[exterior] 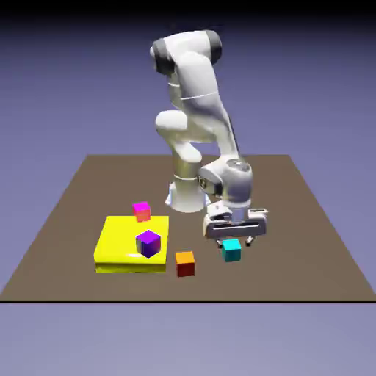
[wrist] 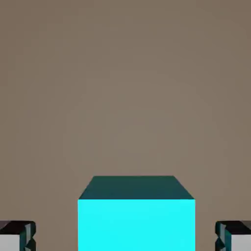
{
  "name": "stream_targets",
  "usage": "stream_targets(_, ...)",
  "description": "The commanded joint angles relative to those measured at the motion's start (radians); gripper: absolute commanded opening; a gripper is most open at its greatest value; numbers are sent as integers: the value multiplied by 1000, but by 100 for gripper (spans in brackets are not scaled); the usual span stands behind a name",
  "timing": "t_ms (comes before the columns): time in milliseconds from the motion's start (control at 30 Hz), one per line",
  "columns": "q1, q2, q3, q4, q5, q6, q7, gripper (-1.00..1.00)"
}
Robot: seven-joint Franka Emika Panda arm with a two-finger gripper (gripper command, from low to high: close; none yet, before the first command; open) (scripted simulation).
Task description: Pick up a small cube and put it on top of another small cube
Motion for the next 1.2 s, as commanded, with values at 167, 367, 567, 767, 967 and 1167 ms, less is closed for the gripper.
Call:
stream_targets(167, -7, -5, 10, -2, 11, -3, -9, -100)
stream_targets(367, -170, -120, 227, -42, 261, -58, -195, -100)
stream_targets(567, -332, -235, 445, -82, 510, -114, -381, -100)
stream_targets(767, -442, -302, 488, -59, 618, -179, -230, -100)
stream_targets(967, -577, -382, 515, -16, 734, -266, 31, -100)
stream_targets(1167, -712, -461, 541, 26, 850, -353, 292, -100)
